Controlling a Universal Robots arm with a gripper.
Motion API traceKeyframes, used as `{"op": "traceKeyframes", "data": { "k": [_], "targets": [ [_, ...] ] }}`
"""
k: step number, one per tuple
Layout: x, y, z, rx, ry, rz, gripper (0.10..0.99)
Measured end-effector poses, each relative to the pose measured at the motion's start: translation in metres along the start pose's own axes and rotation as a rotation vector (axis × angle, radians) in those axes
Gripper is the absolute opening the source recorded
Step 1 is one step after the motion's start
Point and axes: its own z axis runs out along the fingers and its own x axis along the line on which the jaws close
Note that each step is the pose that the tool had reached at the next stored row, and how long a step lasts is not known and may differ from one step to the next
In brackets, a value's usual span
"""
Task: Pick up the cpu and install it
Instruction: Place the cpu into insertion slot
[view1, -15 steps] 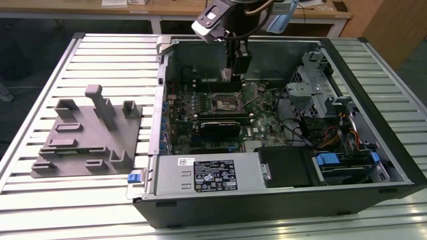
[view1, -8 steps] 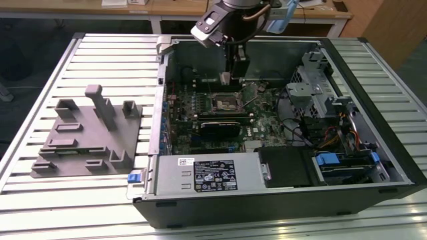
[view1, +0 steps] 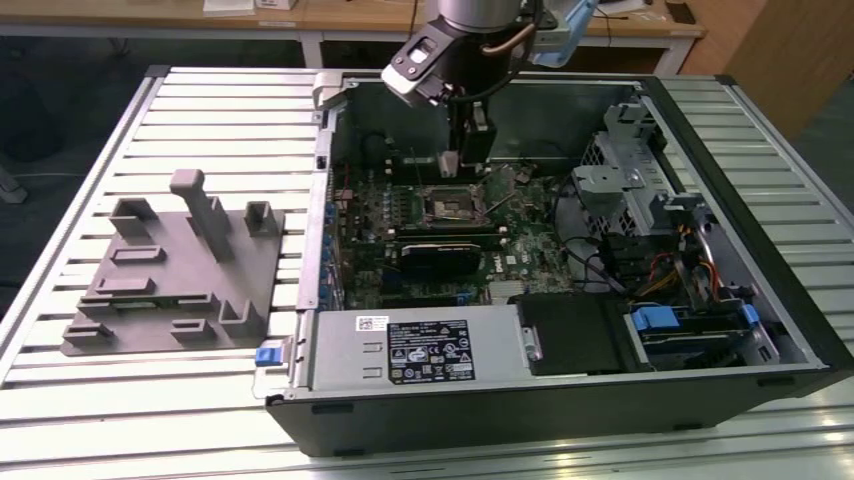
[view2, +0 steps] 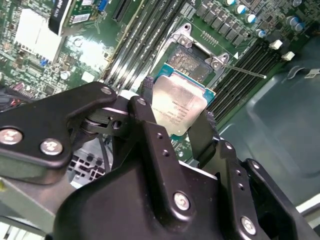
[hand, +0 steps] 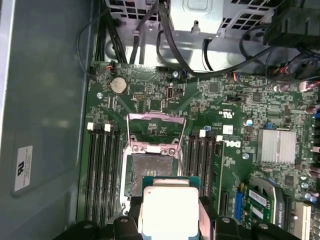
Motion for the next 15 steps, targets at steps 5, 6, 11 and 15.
{"op": "traceKeyframes", "data": {
  "k": [5,6,11,15],
  "targets": [
    [0.0002,-0.0011,0.0050,-0.001,0.0156,0.002,0.533],
    [0.0002,-0.0012,0.0066,-0.001,0.0157,0.003,0.533],
    [0.0012,-0.0021,0.0157,-0.001,0.0157,0.004,0.533],
    [0.0025,-0.0021,0.0214,-0.001,0.0156,0.003,0.533]
  ]
}}
